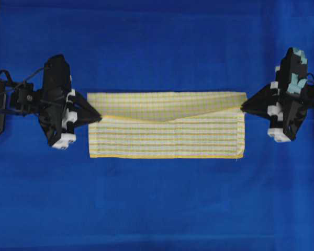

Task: Fold the yellow towel.
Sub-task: 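Pull the top edge down toward the bottom edge with both grippers, then release the folded edge and move both grippers to the strip's ends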

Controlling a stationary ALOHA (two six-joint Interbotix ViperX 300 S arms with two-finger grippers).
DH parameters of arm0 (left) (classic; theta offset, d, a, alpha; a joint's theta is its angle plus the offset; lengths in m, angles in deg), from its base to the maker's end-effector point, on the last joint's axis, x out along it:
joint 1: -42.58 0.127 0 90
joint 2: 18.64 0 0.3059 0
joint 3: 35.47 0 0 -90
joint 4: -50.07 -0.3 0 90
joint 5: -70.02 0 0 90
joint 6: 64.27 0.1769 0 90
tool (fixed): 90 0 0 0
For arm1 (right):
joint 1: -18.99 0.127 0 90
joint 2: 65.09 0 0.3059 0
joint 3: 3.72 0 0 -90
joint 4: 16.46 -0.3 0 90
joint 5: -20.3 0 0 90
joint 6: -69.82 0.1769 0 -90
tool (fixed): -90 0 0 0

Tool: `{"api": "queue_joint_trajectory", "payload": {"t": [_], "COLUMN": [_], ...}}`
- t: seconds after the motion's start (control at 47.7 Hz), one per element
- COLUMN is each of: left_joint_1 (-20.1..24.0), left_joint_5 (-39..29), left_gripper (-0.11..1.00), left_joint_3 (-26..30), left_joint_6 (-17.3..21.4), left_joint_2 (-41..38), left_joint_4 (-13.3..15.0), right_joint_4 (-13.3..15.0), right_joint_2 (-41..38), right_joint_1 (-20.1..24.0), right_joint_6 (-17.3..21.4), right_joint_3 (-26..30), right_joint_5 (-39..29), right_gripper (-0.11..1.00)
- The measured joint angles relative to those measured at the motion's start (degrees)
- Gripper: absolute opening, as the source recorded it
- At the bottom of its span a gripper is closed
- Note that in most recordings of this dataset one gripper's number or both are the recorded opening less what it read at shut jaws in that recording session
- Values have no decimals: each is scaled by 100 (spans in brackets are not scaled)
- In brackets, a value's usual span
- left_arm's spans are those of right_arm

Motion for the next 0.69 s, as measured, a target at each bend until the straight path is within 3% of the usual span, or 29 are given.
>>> {"api": "queue_joint_trajectory", "payload": {"t": [0.168,0.692], "left_joint_1": [-290,-554], "left_joint_5": [-9,-35], "left_gripper": [2,2], "left_joint_3": [18,132], "left_joint_6": [-246,-202], "left_joint_2": [0,-193], "left_joint_4": [0,0], "right_joint_4": [-167,-272], "right_joint_2": [-114,-677], "right_joint_1": [334,633], "right_joint_6": [0,9], "right_joint_3": [0,229], "right_joint_5": [0,35], "right_gripper": [5,5]}}
